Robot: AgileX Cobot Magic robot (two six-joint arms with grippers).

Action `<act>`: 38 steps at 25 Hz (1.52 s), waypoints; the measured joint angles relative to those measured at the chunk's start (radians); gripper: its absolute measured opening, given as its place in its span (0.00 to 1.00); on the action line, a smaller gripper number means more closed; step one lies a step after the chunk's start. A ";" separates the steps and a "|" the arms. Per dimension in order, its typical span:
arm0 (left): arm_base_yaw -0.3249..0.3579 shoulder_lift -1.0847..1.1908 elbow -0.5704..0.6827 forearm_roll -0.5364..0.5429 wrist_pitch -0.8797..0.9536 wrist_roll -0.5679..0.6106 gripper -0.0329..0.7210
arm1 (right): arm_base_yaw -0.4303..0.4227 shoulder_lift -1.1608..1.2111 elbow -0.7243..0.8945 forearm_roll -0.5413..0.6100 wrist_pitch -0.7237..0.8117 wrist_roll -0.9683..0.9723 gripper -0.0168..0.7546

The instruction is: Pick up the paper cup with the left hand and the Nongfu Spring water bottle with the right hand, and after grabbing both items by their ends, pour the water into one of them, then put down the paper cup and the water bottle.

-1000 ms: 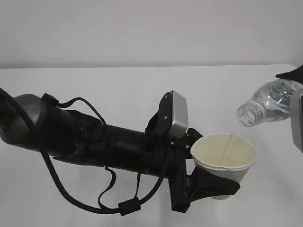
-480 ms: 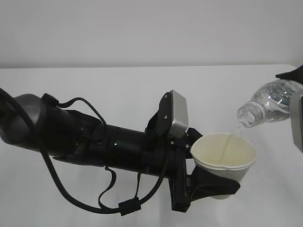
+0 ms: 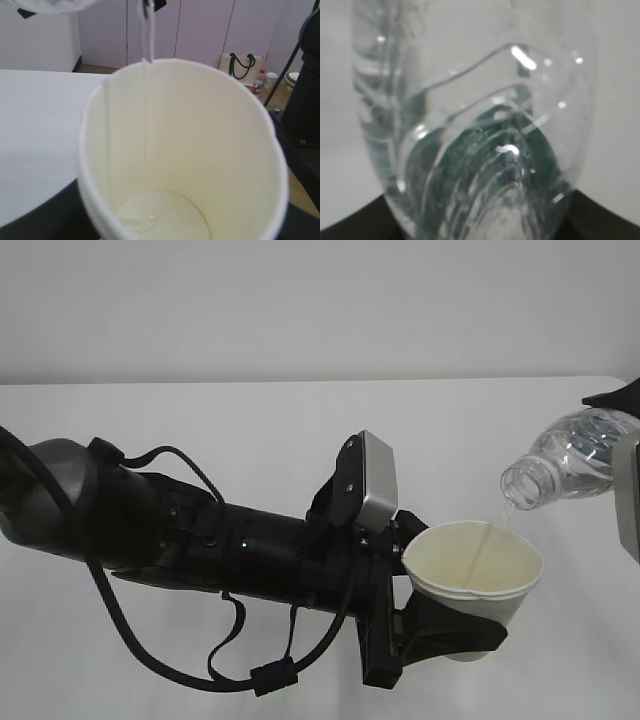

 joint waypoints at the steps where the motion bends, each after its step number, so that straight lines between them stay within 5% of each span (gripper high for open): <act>1: 0.000 0.000 0.000 0.000 0.000 0.000 0.68 | 0.000 0.000 0.000 0.000 0.000 0.000 0.56; 38: 0.000 0.000 0.000 -0.003 0.000 0.000 0.68 | 0.000 0.000 0.000 0.000 0.000 -0.025 0.56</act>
